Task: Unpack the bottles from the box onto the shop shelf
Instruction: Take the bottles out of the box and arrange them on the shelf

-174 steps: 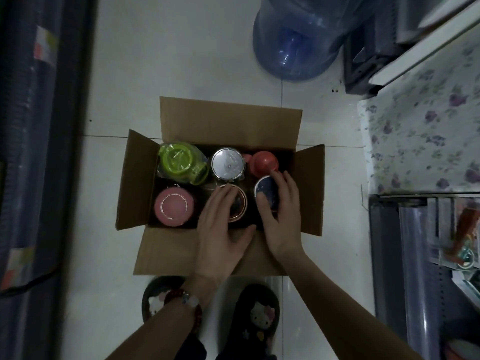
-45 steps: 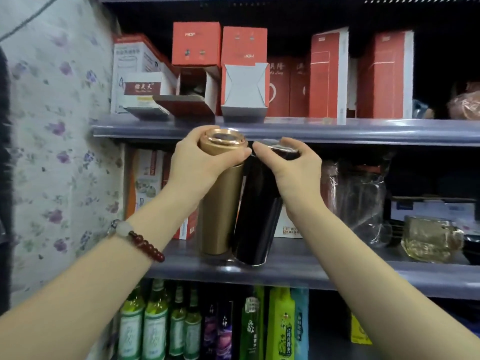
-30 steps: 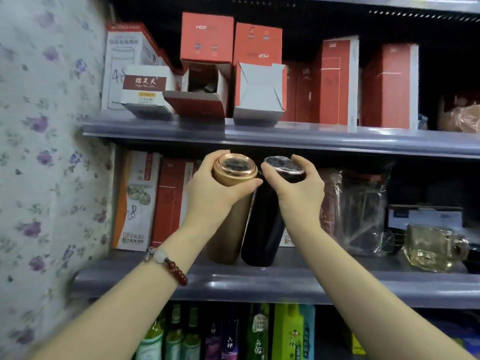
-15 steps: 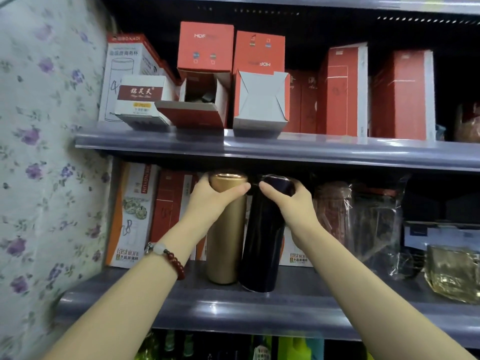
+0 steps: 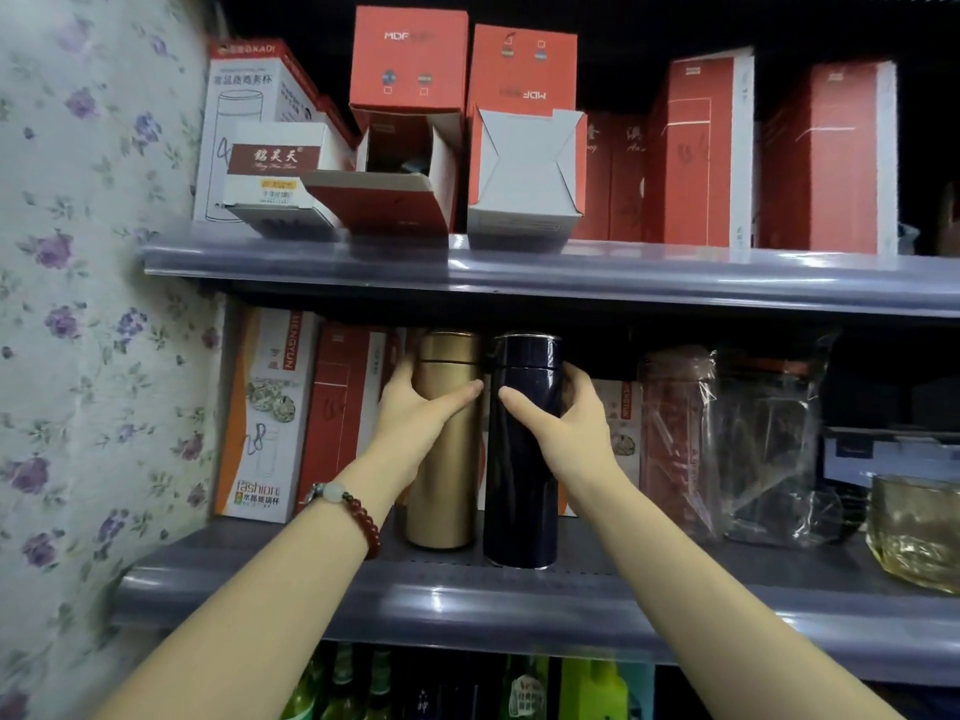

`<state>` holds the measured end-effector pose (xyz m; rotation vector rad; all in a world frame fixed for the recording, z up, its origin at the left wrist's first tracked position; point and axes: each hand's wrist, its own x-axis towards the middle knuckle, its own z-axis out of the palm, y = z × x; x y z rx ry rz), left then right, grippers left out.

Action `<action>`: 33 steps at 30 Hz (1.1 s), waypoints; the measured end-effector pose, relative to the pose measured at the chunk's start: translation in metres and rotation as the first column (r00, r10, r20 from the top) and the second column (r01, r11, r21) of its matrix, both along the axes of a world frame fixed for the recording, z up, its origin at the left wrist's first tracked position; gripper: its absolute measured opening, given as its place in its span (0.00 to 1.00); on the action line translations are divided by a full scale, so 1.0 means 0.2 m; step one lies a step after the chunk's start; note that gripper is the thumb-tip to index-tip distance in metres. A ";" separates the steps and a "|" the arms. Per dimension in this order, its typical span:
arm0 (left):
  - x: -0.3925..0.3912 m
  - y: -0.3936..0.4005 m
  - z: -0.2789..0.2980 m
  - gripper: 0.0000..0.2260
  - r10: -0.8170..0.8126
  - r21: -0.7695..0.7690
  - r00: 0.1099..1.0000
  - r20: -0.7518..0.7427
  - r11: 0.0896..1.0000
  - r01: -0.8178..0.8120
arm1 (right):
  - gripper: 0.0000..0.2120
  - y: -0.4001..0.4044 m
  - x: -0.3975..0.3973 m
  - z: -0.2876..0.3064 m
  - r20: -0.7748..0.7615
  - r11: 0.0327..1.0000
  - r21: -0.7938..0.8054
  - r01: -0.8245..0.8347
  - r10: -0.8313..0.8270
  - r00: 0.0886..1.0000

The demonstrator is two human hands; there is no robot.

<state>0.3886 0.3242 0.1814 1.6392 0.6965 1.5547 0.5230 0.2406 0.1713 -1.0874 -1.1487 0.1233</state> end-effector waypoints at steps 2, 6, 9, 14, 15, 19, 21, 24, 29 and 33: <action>0.02 0.01 0.00 0.44 0.030 0.009 0.999 0.026 0.999 -0.030 | 0.37 0.03 -0.02 0.00 -0.011 0.999 0.021 0.036 -0.035 0.999; 0.05 0.04 -0.01 0.45 0.078 0.022 0.997 0.024 0.997 -0.078 | 0.35 0.09 -0.05 -0.01 -0.049 0.995 0.030 0.098 -0.097 0.994; 0.06 0.07 -0.02 0.45 0.108 0.031 0.994 0.028 0.994 -0.109 | 0.34 0.13 -0.07 0.00 -0.063 0.993 0.027 0.112 -0.110 0.992; 0.05 0.04 -0.02 0.42 0.137 0.123 0.991 -0.008 0.983 -0.135 | 0.39 0.13 -0.10 -0.03 0.020 0.973 0.033 0.228 -0.229 0.973; 0.04 0.03 -0.02 0.40 0.150 0.149 0.989 -0.007 0.978 -0.147 | 0.39 0.10 -0.11 -0.04 0.056 0.964 0.019 0.267 -0.268 0.962; -0.05 -0.07 0.00 0.30 0.262 0.165 0.964 -0.034 0.953 -0.253 | 0.27 -0.04 -0.10 -0.06 0.158 0.950 -0.040 0.309 -0.300 0.941; -0.11 -0.13 -0.03 0.26 0.299 0.163 0.952 -0.073 0.945 -0.284 | 0.21 -0.13 -0.09 -0.09 0.238 0.961 -0.073 0.268 -0.244 0.940; -0.21 -0.25 -0.11 0.20 0.307 0.178 0.921 -0.240 0.947 -0.269 | 0.14 -0.23 -0.09 -0.13 0.352 0.971 -0.152 0.185 -0.122 0.928; -0.35 -0.46 -0.23 0.12 0.433 0.219 0.804 -0.408 0.901 -0.375 | 0.08 -0.32 -0.17 -0.16 0.481 0.972 -0.228 0.059 0.060 0.875; -0.50 -0.66 -0.32 0.07 0.552 0.275 0.673 -0.492 0.832 -0.481 | 0.08 -0.36 -0.33 -0.23 0.577 0.954 -0.297 -0.028 0.203 0.791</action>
